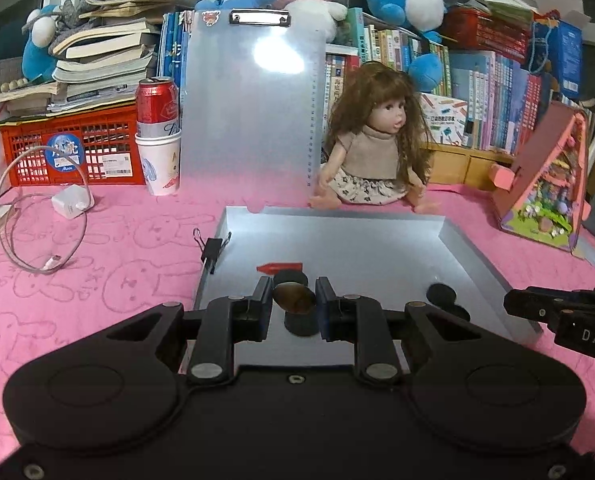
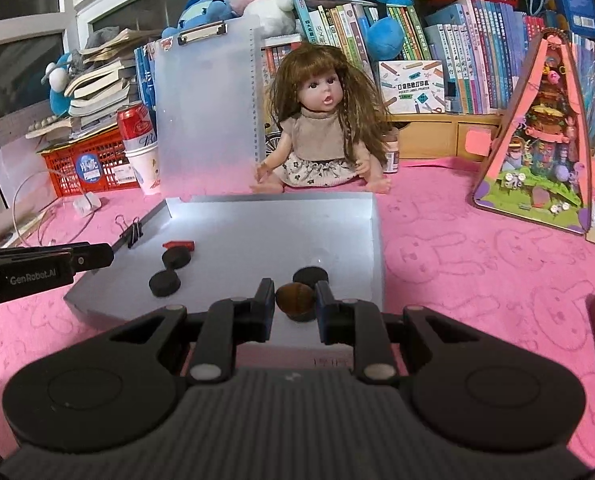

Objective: Organize rigid objects
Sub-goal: 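Carry the held brown nuts with both tools over the white tray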

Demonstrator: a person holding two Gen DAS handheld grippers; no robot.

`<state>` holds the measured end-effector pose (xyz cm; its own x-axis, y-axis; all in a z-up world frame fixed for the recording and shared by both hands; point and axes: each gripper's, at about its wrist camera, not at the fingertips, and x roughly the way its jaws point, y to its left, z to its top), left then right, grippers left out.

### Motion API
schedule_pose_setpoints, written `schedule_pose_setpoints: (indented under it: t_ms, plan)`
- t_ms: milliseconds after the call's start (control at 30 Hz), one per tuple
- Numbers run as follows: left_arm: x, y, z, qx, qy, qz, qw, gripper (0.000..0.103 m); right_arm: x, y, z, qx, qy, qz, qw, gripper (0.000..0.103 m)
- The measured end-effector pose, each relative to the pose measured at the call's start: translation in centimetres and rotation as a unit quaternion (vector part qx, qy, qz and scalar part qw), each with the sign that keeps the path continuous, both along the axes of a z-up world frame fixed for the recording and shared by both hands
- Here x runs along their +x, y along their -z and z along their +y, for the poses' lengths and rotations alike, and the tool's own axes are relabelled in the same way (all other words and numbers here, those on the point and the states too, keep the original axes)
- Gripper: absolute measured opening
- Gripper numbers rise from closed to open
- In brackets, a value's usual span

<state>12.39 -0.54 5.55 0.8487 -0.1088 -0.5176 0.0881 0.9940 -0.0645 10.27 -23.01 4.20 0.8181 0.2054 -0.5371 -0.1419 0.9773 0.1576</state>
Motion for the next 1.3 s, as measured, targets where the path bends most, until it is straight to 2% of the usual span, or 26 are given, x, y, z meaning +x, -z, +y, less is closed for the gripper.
schedule_pose_setpoints:
  t_ms: [233,367,567,667,833,1033,1300]
  plan:
    - [3.5,-0.3,0.9,-0.028,-0.001,0.035,0.999,0.021,2.7,-0.2,-0.7,0.017,0.006,0.025,1.0,0.025]
    - [5.2,-0.2,0.9,-0.024,-0.005,0.044,0.9988,0.021,4.2,-0.1,-1.0,0.019,0.009,0.038,0.999,0.026]
    - [10.0,-0.5,0.4,-0.028,-0.011,0.075,0.9967,0.021,9.6,-0.8,-1.0,0.023,0.0,0.094,0.995,0.026]
    - [12.1,-0.4,0.1,-0.02,-0.014,0.086,0.996,0.021,11.7,-0.9,-0.7,0.019,0.0,0.106,0.994,0.026]
    - [14.7,0.7,-0.5,-0.011,-0.015,0.106,0.9942,0.021,14.1,0.3,-0.2,0.02,0.0,0.122,0.992,0.026]
    - [16.3,2.4,-0.8,-0.002,-0.027,0.12,0.9924,0.021,15.6,2.1,0.5,0.007,0.007,0.145,0.989,0.026]
    - [17.4,4.0,-0.8,0.001,-0.036,0.131,0.9908,0.021,16.5,2.8,0.7,0.001,0.009,0.153,0.988,0.026]
